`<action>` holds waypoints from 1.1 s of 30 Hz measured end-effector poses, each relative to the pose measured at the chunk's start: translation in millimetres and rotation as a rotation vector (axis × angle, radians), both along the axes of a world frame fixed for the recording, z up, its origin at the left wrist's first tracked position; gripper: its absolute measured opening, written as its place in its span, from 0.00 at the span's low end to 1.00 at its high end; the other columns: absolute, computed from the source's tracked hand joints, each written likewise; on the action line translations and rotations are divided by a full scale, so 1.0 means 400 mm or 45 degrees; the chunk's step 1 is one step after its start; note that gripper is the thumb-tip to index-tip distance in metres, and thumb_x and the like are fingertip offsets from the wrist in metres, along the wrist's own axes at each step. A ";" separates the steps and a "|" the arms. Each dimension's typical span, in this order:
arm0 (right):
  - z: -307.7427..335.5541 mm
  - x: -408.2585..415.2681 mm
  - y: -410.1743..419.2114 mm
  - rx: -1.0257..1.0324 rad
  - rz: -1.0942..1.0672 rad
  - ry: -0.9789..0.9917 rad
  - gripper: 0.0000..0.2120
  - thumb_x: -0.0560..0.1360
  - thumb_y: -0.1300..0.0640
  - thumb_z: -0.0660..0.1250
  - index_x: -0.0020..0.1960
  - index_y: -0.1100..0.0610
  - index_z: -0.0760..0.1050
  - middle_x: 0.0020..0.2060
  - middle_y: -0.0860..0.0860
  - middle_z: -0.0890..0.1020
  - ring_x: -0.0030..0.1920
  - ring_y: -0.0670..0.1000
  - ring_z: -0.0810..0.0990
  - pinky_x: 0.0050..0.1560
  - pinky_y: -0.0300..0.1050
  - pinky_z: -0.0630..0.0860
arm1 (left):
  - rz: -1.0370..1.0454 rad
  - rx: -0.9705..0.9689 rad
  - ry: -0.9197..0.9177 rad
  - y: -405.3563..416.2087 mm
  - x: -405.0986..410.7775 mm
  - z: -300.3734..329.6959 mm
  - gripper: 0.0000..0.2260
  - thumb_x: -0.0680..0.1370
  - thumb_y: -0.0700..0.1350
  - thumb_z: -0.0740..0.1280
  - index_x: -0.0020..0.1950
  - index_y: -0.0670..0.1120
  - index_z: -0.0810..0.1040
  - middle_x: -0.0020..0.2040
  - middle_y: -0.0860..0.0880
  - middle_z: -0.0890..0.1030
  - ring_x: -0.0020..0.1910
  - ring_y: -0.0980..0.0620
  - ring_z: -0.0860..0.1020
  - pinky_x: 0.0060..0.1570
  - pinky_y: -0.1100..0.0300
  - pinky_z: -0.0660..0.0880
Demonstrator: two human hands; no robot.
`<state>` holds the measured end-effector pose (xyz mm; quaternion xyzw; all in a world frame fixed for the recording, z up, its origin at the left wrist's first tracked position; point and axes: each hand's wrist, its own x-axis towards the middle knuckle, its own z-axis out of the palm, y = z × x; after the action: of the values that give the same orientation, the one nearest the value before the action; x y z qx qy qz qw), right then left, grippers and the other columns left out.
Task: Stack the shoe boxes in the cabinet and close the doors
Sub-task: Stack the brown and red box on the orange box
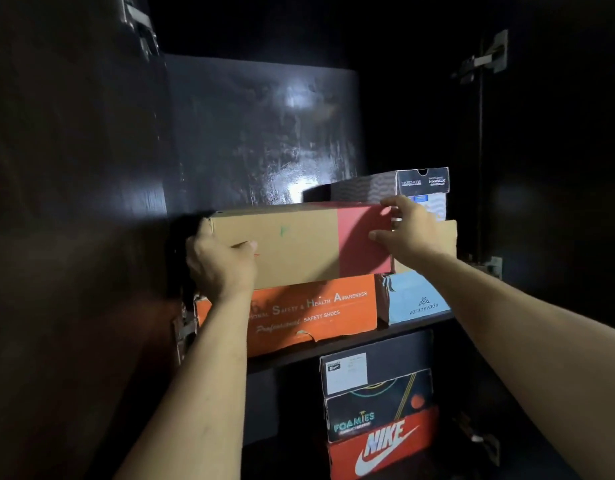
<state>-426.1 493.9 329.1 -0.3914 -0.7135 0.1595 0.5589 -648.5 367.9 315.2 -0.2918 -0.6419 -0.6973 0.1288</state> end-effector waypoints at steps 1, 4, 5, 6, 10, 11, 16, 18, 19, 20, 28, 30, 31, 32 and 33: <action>-0.002 -0.017 0.013 -0.009 0.020 0.021 0.26 0.64 0.65 0.78 0.60 0.54 0.76 0.55 0.56 0.82 0.56 0.54 0.81 0.58 0.50 0.78 | -0.007 0.002 -0.006 0.010 -0.011 -0.007 0.24 0.63 0.42 0.80 0.58 0.48 0.79 0.55 0.44 0.82 0.55 0.41 0.79 0.54 0.52 0.77; -0.004 -0.056 0.046 -0.027 0.013 0.024 0.25 0.62 0.66 0.79 0.57 0.54 0.78 0.55 0.57 0.83 0.57 0.54 0.81 0.60 0.52 0.77 | -0.104 -0.006 -0.047 0.030 -0.052 -0.032 0.23 0.62 0.38 0.78 0.55 0.50 0.79 0.50 0.48 0.84 0.49 0.46 0.82 0.51 0.54 0.79; -0.002 -0.066 0.056 -0.022 0.008 0.021 0.25 0.62 0.66 0.79 0.56 0.53 0.78 0.54 0.57 0.83 0.57 0.54 0.81 0.59 0.51 0.78 | -0.137 -0.016 -0.052 0.034 -0.065 -0.040 0.23 0.63 0.37 0.77 0.55 0.50 0.79 0.49 0.49 0.84 0.47 0.48 0.82 0.50 0.55 0.79; 0.000 -0.075 0.063 -0.021 0.000 0.013 0.26 0.62 0.65 0.80 0.57 0.54 0.78 0.54 0.57 0.83 0.56 0.53 0.81 0.59 0.50 0.78 | -0.166 -0.025 -0.056 0.036 -0.074 -0.044 0.24 0.63 0.36 0.77 0.57 0.50 0.79 0.49 0.50 0.84 0.46 0.50 0.81 0.51 0.57 0.79; 0.002 -0.108 0.081 -0.027 -0.020 -0.043 0.26 0.63 0.64 0.79 0.59 0.55 0.77 0.54 0.56 0.83 0.56 0.53 0.81 0.58 0.48 0.78 | -0.260 -0.026 -0.049 0.051 -0.111 -0.050 0.30 0.62 0.36 0.78 0.63 0.49 0.76 0.52 0.50 0.84 0.50 0.49 0.82 0.55 0.53 0.79; -0.001 -0.114 0.087 -0.027 -0.024 -0.057 0.26 0.64 0.64 0.79 0.60 0.55 0.77 0.54 0.56 0.83 0.56 0.54 0.81 0.58 0.48 0.78 | -0.282 -0.031 -0.043 0.055 -0.117 -0.051 0.31 0.62 0.37 0.78 0.64 0.49 0.75 0.52 0.50 0.84 0.50 0.49 0.82 0.55 0.52 0.79; -0.024 -0.125 0.107 -0.021 -0.084 -0.152 0.25 0.68 0.61 0.76 0.63 0.52 0.73 0.53 0.55 0.83 0.55 0.56 0.80 0.58 0.50 0.76 | -0.330 -0.083 -0.007 0.072 -0.123 -0.063 0.38 0.60 0.42 0.75 0.70 0.49 0.70 0.57 0.50 0.82 0.54 0.50 0.81 0.58 0.52 0.78; -0.025 -0.125 0.109 -0.025 -0.103 -0.217 0.25 0.70 0.60 0.74 0.65 0.51 0.71 0.53 0.55 0.82 0.54 0.57 0.80 0.56 0.48 0.76 | -0.346 -0.090 -0.025 0.080 -0.127 -0.067 0.40 0.60 0.43 0.76 0.71 0.49 0.68 0.59 0.50 0.81 0.56 0.49 0.81 0.60 0.51 0.77; -0.024 -0.124 0.109 -0.028 -0.107 -0.248 0.26 0.71 0.60 0.73 0.66 0.51 0.70 0.54 0.55 0.82 0.54 0.57 0.79 0.55 0.48 0.76 | -0.355 -0.084 -0.032 0.082 -0.127 -0.067 0.41 0.59 0.43 0.76 0.71 0.48 0.68 0.59 0.50 0.81 0.56 0.49 0.81 0.60 0.51 0.77; -0.022 -0.123 0.109 -0.036 -0.107 -0.278 0.26 0.72 0.60 0.73 0.67 0.51 0.69 0.55 0.56 0.82 0.54 0.58 0.79 0.54 0.48 0.76 | -0.357 -0.080 -0.044 0.082 -0.125 -0.066 0.42 0.58 0.45 0.76 0.71 0.48 0.68 0.59 0.49 0.81 0.56 0.49 0.80 0.60 0.50 0.77; -0.033 -0.100 0.090 -0.146 0.017 -0.494 0.49 0.69 0.62 0.74 0.78 0.47 0.46 0.63 0.58 0.78 0.61 0.59 0.78 0.60 0.53 0.76 | -0.267 -0.231 -0.016 0.041 -0.068 -0.056 0.51 0.67 0.44 0.78 0.80 0.45 0.48 0.79 0.43 0.56 0.76 0.45 0.60 0.74 0.48 0.59; -0.039 -0.080 0.083 -0.141 0.066 -0.517 0.49 0.69 0.63 0.74 0.78 0.48 0.47 0.59 0.54 0.80 0.58 0.57 0.80 0.57 0.54 0.78 | -0.159 -0.314 0.017 0.021 -0.025 -0.053 0.49 0.69 0.46 0.76 0.80 0.46 0.46 0.80 0.43 0.44 0.78 0.43 0.49 0.74 0.40 0.49; -0.038 -0.064 0.064 -0.140 0.087 -0.509 0.46 0.68 0.64 0.74 0.76 0.49 0.50 0.57 0.53 0.82 0.57 0.56 0.81 0.55 0.55 0.79 | -0.100 -0.327 0.077 0.014 0.006 -0.057 0.47 0.70 0.46 0.75 0.80 0.45 0.48 0.80 0.43 0.43 0.78 0.42 0.46 0.74 0.38 0.47; -0.035 -0.044 0.041 -0.136 0.095 -0.509 0.42 0.68 0.64 0.74 0.74 0.51 0.55 0.56 0.52 0.82 0.56 0.56 0.82 0.53 0.53 0.80 | -0.053 -0.314 0.168 0.012 0.040 -0.065 0.44 0.71 0.45 0.74 0.79 0.45 0.51 0.80 0.42 0.45 0.78 0.42 0.45 0.74 0.39 0.45; -0.032 -0.020 0.020 -0.121 0.070 -0.549 0.37 0.69 0.64 0.74 0.72 0.54 0.59 0.55 0.50 0.82 0.55 0.55 0.81 0.53 0.49 0.79 | -0.030 -0.282 0.276 0.012 0.080 -0.073 0.41 0.71 0.45 0.74 0.78 0.44 0.56 0.80 0.41 0.49 0.78 0.42 0.47 0.75 0.41 0.45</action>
<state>-434.2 502.0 316.2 -0.4228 -0.8186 0.1206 0.3697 -616.7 372.8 285.9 -0.3851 -0.6937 -0.5882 0.1563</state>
